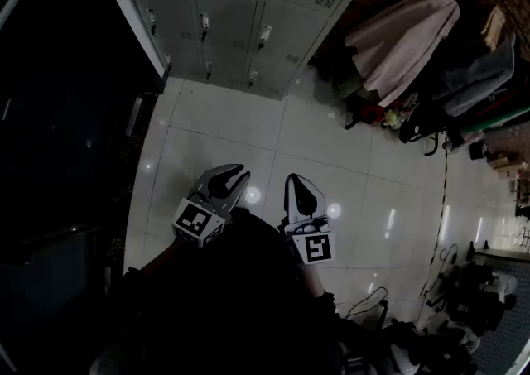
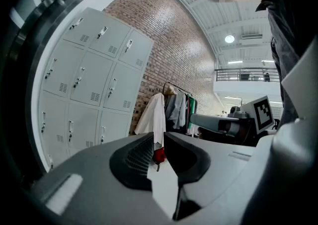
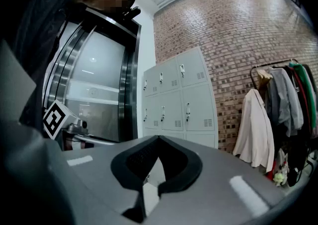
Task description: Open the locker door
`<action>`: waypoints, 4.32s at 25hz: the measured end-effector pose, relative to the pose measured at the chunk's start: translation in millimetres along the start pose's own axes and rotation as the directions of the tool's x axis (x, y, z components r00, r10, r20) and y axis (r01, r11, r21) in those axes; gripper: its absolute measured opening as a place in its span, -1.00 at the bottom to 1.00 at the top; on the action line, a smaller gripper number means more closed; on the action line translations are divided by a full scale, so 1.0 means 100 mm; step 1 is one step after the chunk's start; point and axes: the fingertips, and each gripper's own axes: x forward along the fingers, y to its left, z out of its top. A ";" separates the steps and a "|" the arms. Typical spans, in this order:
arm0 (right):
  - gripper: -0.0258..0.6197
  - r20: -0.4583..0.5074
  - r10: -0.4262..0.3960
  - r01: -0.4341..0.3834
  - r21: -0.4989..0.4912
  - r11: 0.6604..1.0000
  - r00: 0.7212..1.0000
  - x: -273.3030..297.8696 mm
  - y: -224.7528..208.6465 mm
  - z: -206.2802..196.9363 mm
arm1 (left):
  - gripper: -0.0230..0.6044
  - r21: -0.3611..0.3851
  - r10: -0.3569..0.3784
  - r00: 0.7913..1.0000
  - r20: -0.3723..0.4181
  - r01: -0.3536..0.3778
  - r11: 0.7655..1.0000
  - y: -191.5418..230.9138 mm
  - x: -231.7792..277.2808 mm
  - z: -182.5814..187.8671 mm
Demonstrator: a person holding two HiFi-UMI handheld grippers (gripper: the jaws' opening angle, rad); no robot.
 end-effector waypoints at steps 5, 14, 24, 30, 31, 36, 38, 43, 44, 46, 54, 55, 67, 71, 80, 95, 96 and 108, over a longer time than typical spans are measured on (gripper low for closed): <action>-0.92 0.004 -0.019 0.019 -0.013 1.000 1.000 0.70 -0.01 0.14 | -0.67 -0.013 0.033 0.999 0.016 -0.033 0.999 0.74 0.01 0.28; -0.92 0.003 -0.009 0.009 -0.046 0.999 1.000 1.83 0.01 0.43 | -0.67 -0.062 0.130 0.991 0.033 -0.128 0.990 1.79 -0.14 0.61; -0.83 -0.013 0.017 -0.018 -0.082 0.996 1.000 2.63 -0.14 0.48 | -0.67 -0.109 0.246 0.968 0.055 -0.239 0.965 2.44 -0.33 0.56; -0.83 -0.002 0.036 -0.036 -0.129 0.991 0.999 3.26 -0.54 0.52 | -0.67 -0.103 0.232 0.971 0.053 -0.225 0.969 2.67 -0.14 0.58; -0.82 0.007 0.036 -0.034 -0.145 0.989 0.999 3.41 -0.67 0.54 | -0.67 -0.099 0.232 0.971 0.052 -0.227 0.969 2.73 -0.07 0.60; -0.79 0.045 -0.008 0.015 -0.171 0.985 0.999 4.24 -1.36 0.69 | -0.67 -0.091 0.245 0.968 0.044 -0.241 0.966 3.04 0.35 0.72; -0.76 0.056 -0.018 0.028 -0.177 0.984 0.998 4.59 -1.61 0.78 | -0.67 -0.090 0.260 0.965 0.039 -0.255 0.963 3.17 0.52 0.78; -0.70 0.082 -0.028 0.043 -0.196 0.980 0.996 5.35 -2.08 0.97 | -0.67 -0.105 0.318 0.948 0.031 -0.313 0.944 3.46 0.84 0.97; -0.69 0.086 -0.027 0.044 -0.200 0.979 0.996 5.48 -2.14 0.99 | -0.67 -0.112 0.330 0.944 0.025 -0.325 0.939 3.51 0.89 0.99; -0.69 0.093 -0.030 0.048 -0.206 0.977 0.995 5.69 -2.24 1.04 | -0.67 -0.122 0.349 0.937 0.011 -0.345 0.931 3.61 0.96 1.00; -0.77 0.130 -0.051 0.070 -0.147 0.987 0.990 6.04 -2.36 1.10 | -0.67 -0.121 0.346 0.938 -0.004 -0.344 0.931 3.73 1.17 1.02; -0.78 0.124 -0.040 0.058 -0.142 0.988 0.991 6.01 -2.36 1.09 | -0.67 -0.118 0.338 0.941 -0.002 -0.336 0.934 3.71 1.17 1.02; -0.85 0.152 -0.111 0.130 -0.123 0.984 0.982 4.08 -2.13 1.00 | -0.67 -0.078 0.229 0.973 0.022 -0.226 0.971 3.08 0.64 0.87; -0.90 0.124 -0.183 0.202 -0.163 0.966 0.975 3.44 -2.08 0.96 | -0.67 -0.079 0.187 0.982 0.008 -0.186 0.979 2.74 0.29 0.67; -0.92 0.043 -0.233 0.236 -0.078 0.969 0.971 2.46 -1.37 0.59 | -0.67 -0.124 0.080 0.995 -0.060 -0.087 0.989 2.05 -0.06 0.30; -0.92 0.040 -0.156 0.159 -0.064 0.985 0.987 1.02 -0.25 0.46 | -0.67 -0.131 0.086 0.991 -0.107 -0.100 0.986 1.27 -0.19 -0.20; -0.92 0.040 -0.154 0.156 -0.062 0.986 0.987 0.84 -0.21 0.43 | -0.67 -0.121 0.079 0.991 -0.107 -0.091 0.988 1.14 -0.20 -0.23; -0.92 0.034 -0.167 0.168 -0.006 0.986 0.985 -1.50 0.25 0.13 | -0.67 -0.078 0.045 0.998 -0.047 -0.048 0.996 -0.89 -1.02 -0.51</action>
